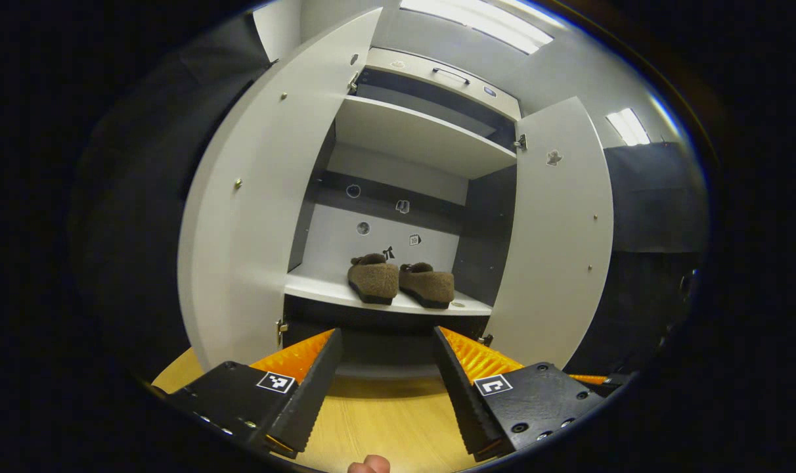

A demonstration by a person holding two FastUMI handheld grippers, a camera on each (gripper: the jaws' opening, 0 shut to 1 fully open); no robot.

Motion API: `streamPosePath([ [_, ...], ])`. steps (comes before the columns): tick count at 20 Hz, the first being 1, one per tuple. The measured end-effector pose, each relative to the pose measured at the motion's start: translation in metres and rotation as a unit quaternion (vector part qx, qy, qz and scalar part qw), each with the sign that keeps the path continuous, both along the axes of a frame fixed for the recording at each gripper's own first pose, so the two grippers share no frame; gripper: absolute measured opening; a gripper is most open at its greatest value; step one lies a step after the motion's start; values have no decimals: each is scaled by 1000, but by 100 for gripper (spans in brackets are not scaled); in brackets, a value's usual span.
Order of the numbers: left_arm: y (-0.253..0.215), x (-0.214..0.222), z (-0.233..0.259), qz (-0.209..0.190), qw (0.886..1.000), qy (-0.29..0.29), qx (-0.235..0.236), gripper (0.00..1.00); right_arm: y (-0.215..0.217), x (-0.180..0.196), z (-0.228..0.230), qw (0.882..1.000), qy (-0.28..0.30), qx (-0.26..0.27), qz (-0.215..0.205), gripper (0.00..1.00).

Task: Grab one shoe with the right hand and put it into the shoe cabinet, grab the other shoe with the left hand and put it into the shoe cabinet; then close the right door with the right hand and the left door with the left hand.

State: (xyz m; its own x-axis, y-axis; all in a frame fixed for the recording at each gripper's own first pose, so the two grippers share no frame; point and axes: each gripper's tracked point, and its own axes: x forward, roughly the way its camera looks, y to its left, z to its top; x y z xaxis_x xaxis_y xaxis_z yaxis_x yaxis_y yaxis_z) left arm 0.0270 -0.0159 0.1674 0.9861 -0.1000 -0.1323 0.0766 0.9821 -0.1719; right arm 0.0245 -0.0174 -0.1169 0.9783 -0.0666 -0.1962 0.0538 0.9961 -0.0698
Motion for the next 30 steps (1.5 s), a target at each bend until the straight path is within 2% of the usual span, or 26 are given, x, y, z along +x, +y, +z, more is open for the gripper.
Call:
streamPosePath([
  [4, 10, -35, -22, 35, 998, -13, 48, 86, -4, -5, 3, 1000, -1, 15, -4, 86],
  [7, 13, -53, -32, 55, 997, -12, 54, 90, -4, -11, 4, 1000, -5, 10, -4, 86],
  [10, 4, -69, -49, 48, 999, 8, 22, 91, 4, -18, 1, 1000, -8, 14, 6, 86],
  [12, -3, -80, -53, 39, 999, -2, 9, 91, 7, -23, -2, 1000, -9, 10, 12, 88],
  [13, -5, -84, -55, 35, 999, -3, 15, 91, 6, -25, 0, 1000, -10, 6, 12, 93],
  [15, -2, -87, -62, 32, 999, 4, 34, 91, 3, -28, 12, 1000, -19, 6, 10, 95],
  [19, -3, -87, -71, 29, 999, 22, 31, 91, -19, -29, 72, 998, -61, 8, 0, 95],
  [23, -2, -87, -71, 30, 999, 22, 24, 91, -72, -22, 151, 993, -117, 11, -26, 95],
  [27, -4, -86, -75, 26, 999, 25, 20, 91, -133, -9, 212, 983, -164, 42, -67, 95],
  [29, -4, -86, -75, 25, 999, 26, 21, 91, -155, 7, 235, 979, -179, 67, -66, 99],
  [30, -5, -86, -74, 23, 999, 26, 21, 91, -167, 19, 242, 978, -182, 75, -67, 95],
])
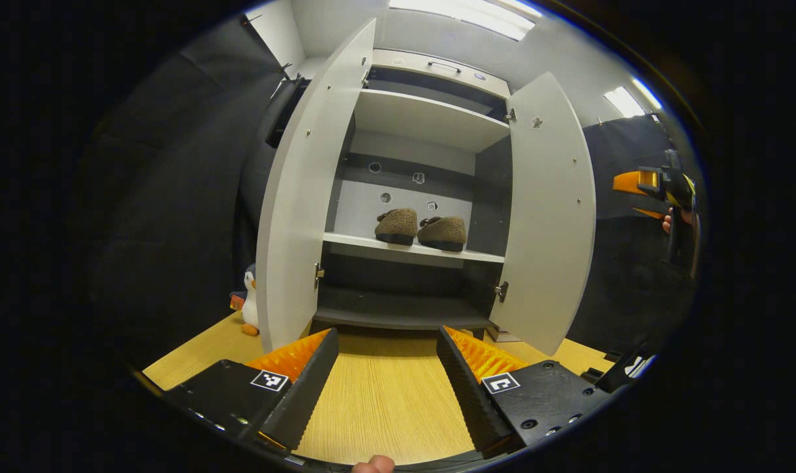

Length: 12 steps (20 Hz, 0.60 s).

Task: Grab one shoe with the right hand and put it into the shoe cabinet, grab the other shoe with the left hand and put it into the shoe cabinet; then close the right door with the right hand and the left door with the left hand.

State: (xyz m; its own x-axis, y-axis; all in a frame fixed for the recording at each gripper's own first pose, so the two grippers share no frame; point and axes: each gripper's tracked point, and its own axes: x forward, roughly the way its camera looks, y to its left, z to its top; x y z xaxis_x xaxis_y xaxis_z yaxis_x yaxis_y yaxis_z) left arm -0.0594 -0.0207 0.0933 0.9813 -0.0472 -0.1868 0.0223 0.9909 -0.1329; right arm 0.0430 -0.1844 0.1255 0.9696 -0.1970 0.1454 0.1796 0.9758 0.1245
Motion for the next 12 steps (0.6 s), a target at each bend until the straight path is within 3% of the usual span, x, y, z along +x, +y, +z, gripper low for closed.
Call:
streamPosePath([
  [5, -4, -1, -1, -4, 1000, 1, 3, 91, -47, 47, 29, 999, 4, -23, -28, 99],
  [12, -4, -2, -5, 0, 1000, 9, 10, 91, -51, 83, 40, 997, 25, -68, -26, 99],
])
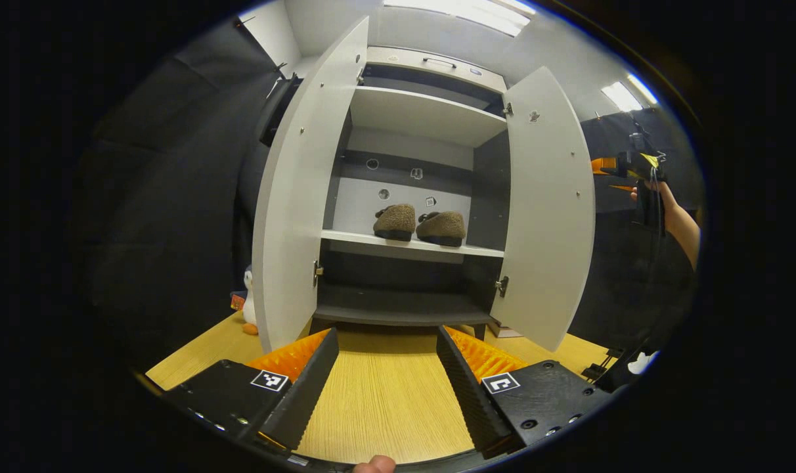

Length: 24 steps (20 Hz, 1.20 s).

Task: Grab one shoe with the right hand and put it into the shoe cabinet, grab the other shoe with the left hand and put it into the shoe cabinet; then close the right door with the right hand and the left door with the left hand.

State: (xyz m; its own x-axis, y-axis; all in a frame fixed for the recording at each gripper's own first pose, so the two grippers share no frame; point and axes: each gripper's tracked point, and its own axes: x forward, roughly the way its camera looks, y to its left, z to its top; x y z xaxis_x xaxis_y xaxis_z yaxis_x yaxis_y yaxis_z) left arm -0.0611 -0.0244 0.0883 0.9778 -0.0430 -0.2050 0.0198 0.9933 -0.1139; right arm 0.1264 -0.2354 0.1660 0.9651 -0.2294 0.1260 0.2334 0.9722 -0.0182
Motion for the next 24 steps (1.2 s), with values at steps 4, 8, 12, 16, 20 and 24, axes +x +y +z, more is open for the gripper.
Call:
streamPosePath([
  [4, 2, 3, 1, 0, 1000, -2, 2, 91, 11, 4, -8, 999, 17, 16, 24, 94],
  [8, 5, 3, 4, 4, 1000, -9, 6, 91, 26, -2, -5, 1000, 9, -8, 6, 94],
  [12, 7, 4, 3, 3, 1000, -8, 4, 91, 66, -3, -7, 999, 4, -10, 31, 94],
  [16, 14, 2, 6, 13, 1000, -14, 8, 92, 123, 17, -15, 995, 9, -6, 100, 94],
  [20, 30, -3, 7, 36, 999, -12, 15, 91, 166, 48, -20, 993, -1, -3, 120, 95],
  [24, 37, -8, 7, 51, 999, -10, 12, 91, 200, 75, -34, 990, 14, -2, 139, 95],
])
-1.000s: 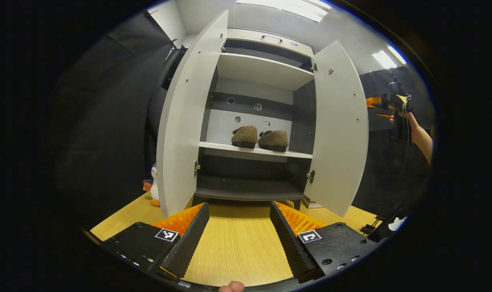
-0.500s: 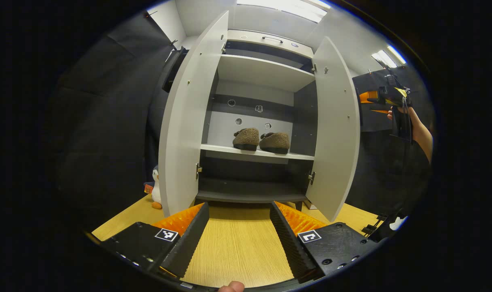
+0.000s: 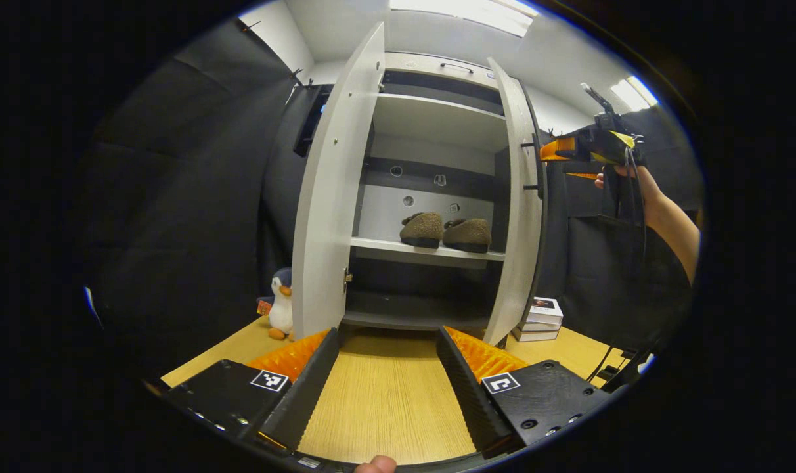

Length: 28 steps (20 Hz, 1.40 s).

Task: Grab one shoe with the right hand and put it into the shoe cabinet, grab the other shoe with the left hand and put it into the shoe cabinet; then close the right door with the right hand and the left door with the left hand.

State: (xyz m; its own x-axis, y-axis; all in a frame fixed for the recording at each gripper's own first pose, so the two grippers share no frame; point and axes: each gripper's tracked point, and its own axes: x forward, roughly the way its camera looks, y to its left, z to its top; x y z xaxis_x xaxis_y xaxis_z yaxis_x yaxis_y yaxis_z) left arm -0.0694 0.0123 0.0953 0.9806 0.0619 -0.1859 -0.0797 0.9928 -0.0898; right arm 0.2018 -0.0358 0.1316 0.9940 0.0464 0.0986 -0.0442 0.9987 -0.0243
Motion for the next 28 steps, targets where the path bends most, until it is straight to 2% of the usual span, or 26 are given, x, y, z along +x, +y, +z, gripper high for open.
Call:
streamPosePath([
  [2, 3, -3, 0, 5, 1000, 2, 6, 92, -3, -5, 7, 1000, -23, -9, -19, 96],
  [5, 10, -6, -2, 10, 1000, 5, 8, 91, 3, -21, 12, 999, -34, -11, -17, 97],
  [11, 5, -3, 2, 5, 1000, 9, -12, 91, -17, -88, 16, 998, -40, -23, -45, 98],
  [12, 6, 0, 4, 3, 1000, 7, -12, 91, -16, -96, 10, 998, -37, -20, -44, 94],
  [13, 5, 3, 5, 1, 1000, 6, -13, 91, -16, -105, 1, 998, -32, -20, -44, 97],
  [15, 2, 7, 10, -4, 1000, 1, -23, 91, -16, -121, -20, 998, -26, -25, -47, 94],
  [16, 0, 9, 13, -7, 1000, -2, -29, 91, -15, -130, -32, 998, -24, -30, -48, 97],
  [20, -5, 11, 18, -16, 999, -6, -27, 91, -2, -156, -85, 996, -8, -63, -65, 97],
  [24, -13, 12, 24, -28, 999, -10, -25, 91, 34, -180, -136, 998, 36, -40, -43, 98],
  [28, -18, 13, 32, -36, 999, -19, -20, 91, 39, -195, -173, 996, 58, -31, -54, 98],
])
